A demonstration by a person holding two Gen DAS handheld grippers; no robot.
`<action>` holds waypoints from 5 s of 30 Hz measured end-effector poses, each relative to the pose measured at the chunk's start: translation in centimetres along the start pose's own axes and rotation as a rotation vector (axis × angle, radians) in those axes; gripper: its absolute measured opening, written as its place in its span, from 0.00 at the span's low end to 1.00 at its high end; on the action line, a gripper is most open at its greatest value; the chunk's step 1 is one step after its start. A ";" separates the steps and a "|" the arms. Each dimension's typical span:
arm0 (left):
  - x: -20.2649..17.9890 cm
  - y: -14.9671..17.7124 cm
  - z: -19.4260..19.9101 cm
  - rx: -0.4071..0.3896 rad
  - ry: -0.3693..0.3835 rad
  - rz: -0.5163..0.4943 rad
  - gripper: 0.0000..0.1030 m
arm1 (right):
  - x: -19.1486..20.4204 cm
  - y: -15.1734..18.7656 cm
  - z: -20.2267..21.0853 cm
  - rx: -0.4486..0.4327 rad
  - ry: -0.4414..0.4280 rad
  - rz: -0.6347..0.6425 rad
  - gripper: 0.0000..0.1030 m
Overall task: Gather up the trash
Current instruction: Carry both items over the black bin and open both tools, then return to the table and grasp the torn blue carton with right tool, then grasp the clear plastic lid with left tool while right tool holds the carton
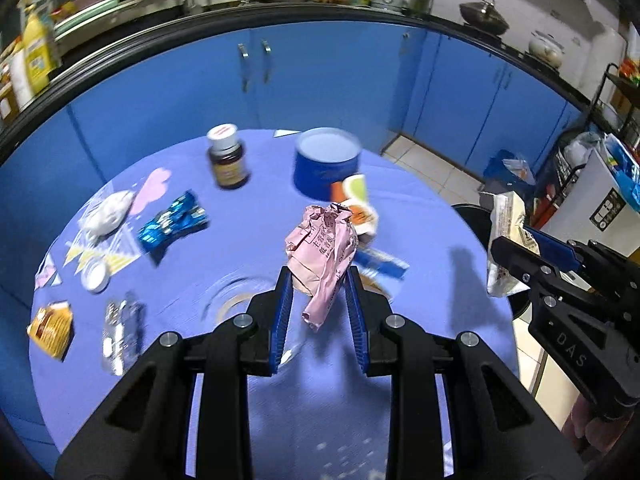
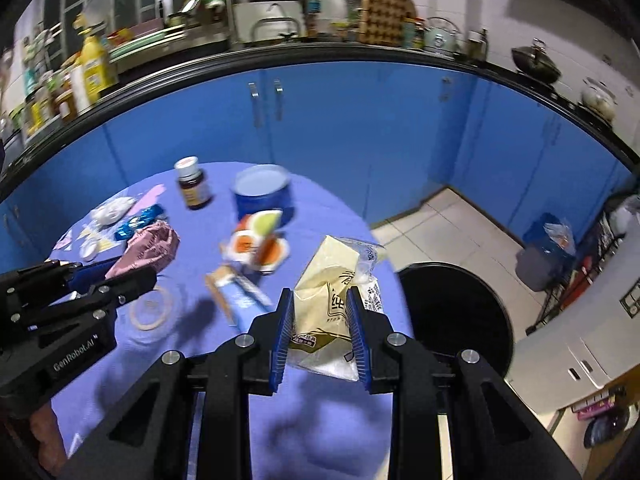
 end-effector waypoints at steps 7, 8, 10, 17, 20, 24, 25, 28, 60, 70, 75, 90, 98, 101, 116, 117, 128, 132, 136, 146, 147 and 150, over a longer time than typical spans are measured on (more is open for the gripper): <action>-4.7 -2.5 -1.2 -0.021 0.031 -0.072 0.27 | -5.5 -0.3 -0.1 -0.014 0.048 -0.070 0.26; -5.1 -2.8 -1.3 -0.024 0.035 -0.078 0.27 | -6.2 -0.4 -0.1 -0.017 0.055 -0.080 0.26; -6.3 -3.6 -1.6 -0.034 0.051 -0.088 0.27 | -7.5 -0.6 -0.1 -0.021 0.062 -0.099 0.26; -10.4 -5.9 -2.5 -0.060 0.069 -0.140 0.27 | -12.0 -1.2 -1.0 -0.018 0.093 -0.174 0.29; -11.9 -6.6 -3.3 -0.057 0.083 -0.155 0.27 | -13.4 -1.3 -1.3 -0.023 0.108 -0.197 0.30; -13.5 -7.4 -4.1 -0.052 0.100 -0.174 0.27 | -15.5 -1.2 -1.5 -0.034 0.154 -0.232 0.69; -13.9 -7.5 -4.4 -0.051 0.107 -0.179 0.27 | -15.9 -1.1 -1.4 -0.047 0.172 -0.237 0.72; -14.9 -7.7 -5.1 -0.036 0.133 -0.191 0.27 | -16.9 -0.7 -1.6 -0.046 0.204 -0.244 0.74; -13.3 -6.7 -5.9 -0.039 0.138 -0.181 0.78 | -13.6 1.3 -3.7 0.040 0.128 -0.259 0.74; -0.1 -1.4 -3.2 -0.030 -0.052 -0.047 0.78 | -0.5 1.5 -6.0 0.114 -0.075 -0.089 0.74; 4.0 1.3 -2.1 -0.012 -0.081 0.001 0.78 | 2.9 2.6 -7.1 0.157 -0.110 -0.040 0.74; 5.5 6.0 -5.5 0.120 -0.064 0.042 0.79 | 4.7 3.7 -8.7 0.144 -0.045 0.099 0.74; 4.2 4.9 -6.0 0.109 -0.029 0.027 0.80 | 3.8 2.8 -9.7 0.144 -0.049 0.063 0.74; 4.2 4.5 -6.5 0.117 -0.027 0.025 0.81 | 3.5 2.7 -10.0 0.143 -0.044 0.063 0.74; 4.5 3.9 -7.3 0.086 -0.006 -0.009 0.85 | 4.5 2.1 -11.2 0.124 -0.127 0.096 0.63; 4.5 3.9 -7.3 0.083 -0.004 -0.013 0.85 | 4.7 2.0 -11.1 0.121 -0.130 0.107 0.57; 4.9 3.5 -6.0 0.045 0.005 -0.003 0.83 | 6.0 1.8 -10.3 0.092 -0.166 0.153 0.34; 5.2 3.1 -5.1 0.024 -0.001 0.004 0.83 | 5.8 1.7 -9.7 0.087 -0.173 0.153 0.34; 5.3 2.7 -4.1 0.005 -0.006 0.008 0.83 | 6.0 1.5 -8.4 0.069 -0.183 0.158 0.33; 5.4 2.1 -1.8 -0.035 -0.017 0.015 0.83 | 6.9 0.7 -5.1 0.017 -0.209 0.166 0.32; 5.4 2.1 -1.5 -0.041 -0.018 0.016 0.83 | 7.0 0.6 -4.8 0.013 -0.214 0.168 0.32; 5.5 2.2 -0.6 -0.053 -0.018 0.021 0.83 | 7.6 0.5 -3.6 -0.007 -0.223 0.179 0.32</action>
Point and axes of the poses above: each gripper's, at about its wrist camera, not at the fingertips, and z roughly against the way its jaws point, x to its left, y to its underside, the point moved 8 cm from there along -z, roughly the way its jaws point, and after that the axes turned 2 degrees about z, right-handed, at the moved point
